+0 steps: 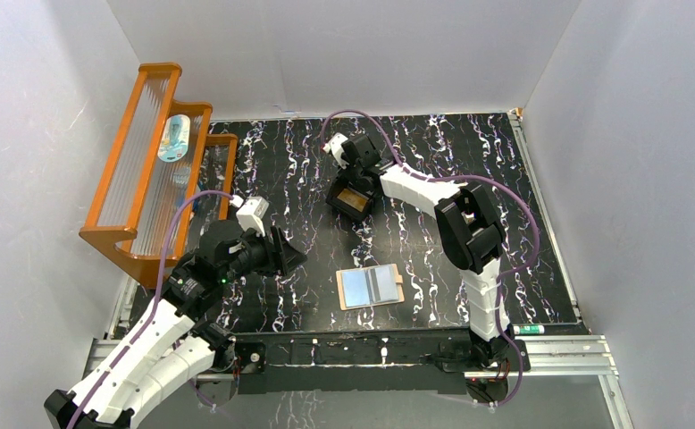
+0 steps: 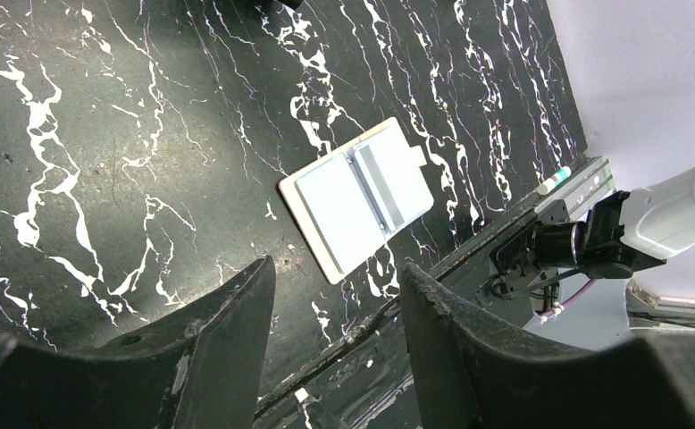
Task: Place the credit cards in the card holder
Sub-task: Pick up the credit card from the storage box.
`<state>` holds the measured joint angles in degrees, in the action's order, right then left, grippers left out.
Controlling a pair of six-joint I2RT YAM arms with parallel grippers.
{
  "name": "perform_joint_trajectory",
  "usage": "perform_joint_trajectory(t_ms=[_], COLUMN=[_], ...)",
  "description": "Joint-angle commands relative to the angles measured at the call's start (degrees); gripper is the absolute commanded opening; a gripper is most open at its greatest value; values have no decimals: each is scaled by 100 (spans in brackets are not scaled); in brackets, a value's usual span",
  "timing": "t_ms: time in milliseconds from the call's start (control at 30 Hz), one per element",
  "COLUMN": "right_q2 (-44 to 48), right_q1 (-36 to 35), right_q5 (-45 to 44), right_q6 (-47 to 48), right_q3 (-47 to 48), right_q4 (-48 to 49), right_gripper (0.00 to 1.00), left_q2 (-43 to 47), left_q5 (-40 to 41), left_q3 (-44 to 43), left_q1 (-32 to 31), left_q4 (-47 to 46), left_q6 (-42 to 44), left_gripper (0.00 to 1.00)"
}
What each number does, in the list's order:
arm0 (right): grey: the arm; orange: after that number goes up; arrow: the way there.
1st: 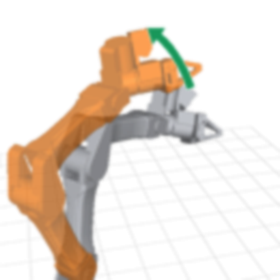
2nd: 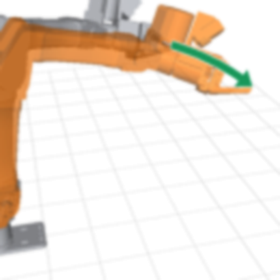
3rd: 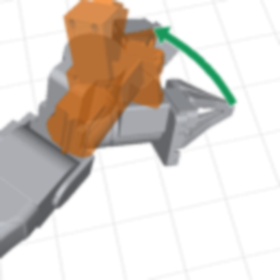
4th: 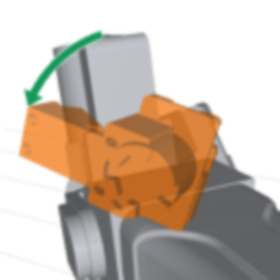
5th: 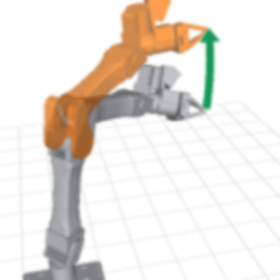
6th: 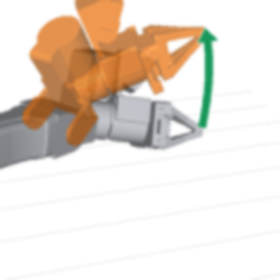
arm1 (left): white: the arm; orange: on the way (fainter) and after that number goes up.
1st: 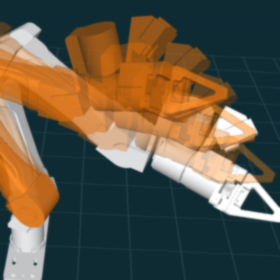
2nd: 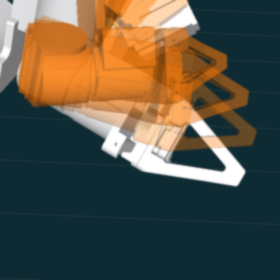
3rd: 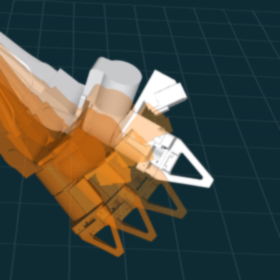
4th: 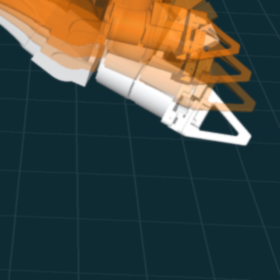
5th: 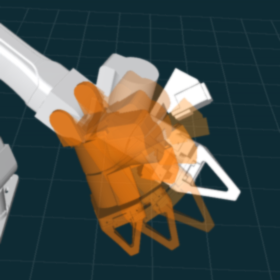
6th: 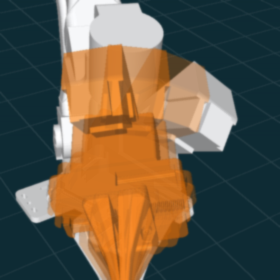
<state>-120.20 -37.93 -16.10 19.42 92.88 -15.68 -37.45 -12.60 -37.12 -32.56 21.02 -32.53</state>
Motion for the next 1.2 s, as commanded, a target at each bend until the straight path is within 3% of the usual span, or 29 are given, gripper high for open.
perform_joint_trajectory(t_ms=[0,600,833,1167], right_q2=[268,513,764,1253], right_q1=[54,240,235,231], right_q5=[-142,251,841,1321], right_q6=[-121,-333,-644,-1522], right_q3=[173,307,390,547], right_q4=[234,83,-284,-863], right_gripper=[27,14,0,0], left_q2=[-3,-17,10,-28], left_q5=[-1,-40,-8,15], left_q3=[3,21,21,33], left_q1=[34,27,31,33], left_q4=[0,-27,-14,-12], left_q6=[47,48,42,28], left_gripper=[53,53,53,53])
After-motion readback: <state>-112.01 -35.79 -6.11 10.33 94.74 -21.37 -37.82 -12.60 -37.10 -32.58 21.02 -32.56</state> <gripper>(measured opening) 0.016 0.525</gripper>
